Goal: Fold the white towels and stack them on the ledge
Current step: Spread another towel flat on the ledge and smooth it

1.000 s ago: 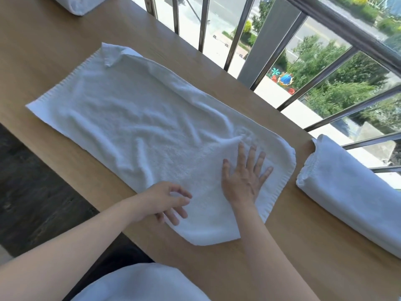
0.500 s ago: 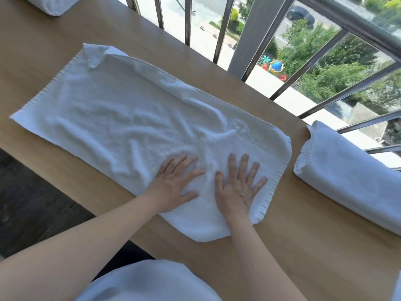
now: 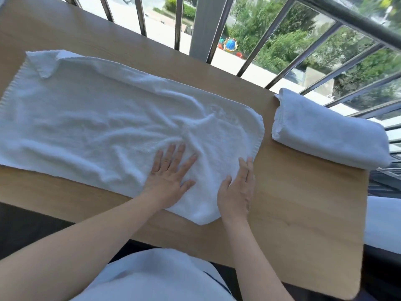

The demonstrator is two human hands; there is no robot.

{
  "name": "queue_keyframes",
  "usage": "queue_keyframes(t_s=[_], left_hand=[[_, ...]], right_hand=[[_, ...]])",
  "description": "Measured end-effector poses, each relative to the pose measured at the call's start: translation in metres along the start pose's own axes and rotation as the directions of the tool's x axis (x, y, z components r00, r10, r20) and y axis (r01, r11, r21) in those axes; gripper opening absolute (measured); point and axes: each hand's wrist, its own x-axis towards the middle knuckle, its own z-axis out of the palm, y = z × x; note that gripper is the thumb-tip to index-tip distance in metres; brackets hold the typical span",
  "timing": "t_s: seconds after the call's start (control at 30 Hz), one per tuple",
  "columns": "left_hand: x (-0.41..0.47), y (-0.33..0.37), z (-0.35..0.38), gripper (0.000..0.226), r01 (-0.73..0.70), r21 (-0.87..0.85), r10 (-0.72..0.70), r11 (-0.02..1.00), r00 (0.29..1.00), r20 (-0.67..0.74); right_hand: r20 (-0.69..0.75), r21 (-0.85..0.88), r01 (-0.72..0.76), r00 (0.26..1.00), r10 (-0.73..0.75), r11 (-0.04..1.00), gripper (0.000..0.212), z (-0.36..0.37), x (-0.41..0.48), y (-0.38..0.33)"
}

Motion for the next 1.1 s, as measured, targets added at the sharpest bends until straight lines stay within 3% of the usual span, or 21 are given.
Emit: queue_keyframes(t_s=[0.07, 0.2, 0.3, 0.37, 0.43, 0.57, 0.67, 0.87, 0.97, 1.1], left_hand=[[0.000, 0.001, -0.001, 0.069, -0.005, -0.011, 0.005, 1.000, 1.000, 0.000], [0.000, -0.009, -0.006, 0.071, -0.094, 0.020, 0.094, 0.995, 0.995, 0.023], [0.004, -0.027, -0.013, 0.069, -0.201, 0.011, 0.201, 0.979, 0.978, 0.053], [0.006, -0.044, -0.021, 0.066, -0.302, 0.004, 0.301, 0.953, 0.953, 0.035], [0.005, -0.064, -0.025, 0.063, -0.373, 0.051, 0.375, 0.926, 0.927, -0.032], [0.004, -0.103, -0.026, 0.065, -0.404, 0.143, 0.414, 0.904, 0.908, -0.055], [0.006, -0.118, -0.025, 0.067, -0.482, 0.197, 0.498, 0.854, 0.866, -0.038], [0.037, -0.118, -0.042, 0.065, -0.320, 0.125, 0.339, 0.939, 0.923, -0.183], [0.061, -0.093, -0.046, 0.065, -0.334, 0.138, 0.356, 0.932, 0.915, -0.189], [0.077, -0.070, -0.036, 0.066, -0.308, 0.157, 0.337, 0.938, 0.916, -0.218]], right_hand=[[-0.009, -0.046, -0.055, 0.998, 0.055, 0.997, 0.053, -0.004, -0.006, 0.007], [-0.005, -0.112, -0.348, 0.937, 0.350, 0.931, 0.048, -0.021, -0.005, 0.024], [-0.114, -0.182, -0.448, 0.894, 0.434, 0.875, 0.048, -0.027, -0.007, 0.026], [-0.199, -0.219, -0.388, 0.916, 0.348, 0.895, 0.046, -0.016, -0.018, 0.010], [-0.187, -0.250, -0.263, 0.957, 0.221, 0.932, 0.045, 0.009, -0.035, -0.018], [0.068, -0.283, -0.016, 0.997, 0.036, 0.959, 0.054, 0.077, -0.061, -0.071], [0.128, -0.335, 0.015, 0.991, 0.029, 0.942, 0.059, 0.101, -0.066, -0.071], [-0.016, -0.342, -0.086, 0.996, 0.085, 0.936, 0.060, 0.090, -0.054, -0.061], [-0.045, -0.263, -0.035, 0.999, 0.024, 0.964, 0.058, 0.086, -0.017, -0.070], [0.057, -0.288, 0.144, 0.989, -0.133, 0.947, 0.057, 0.086, 0.025, -0.063]])
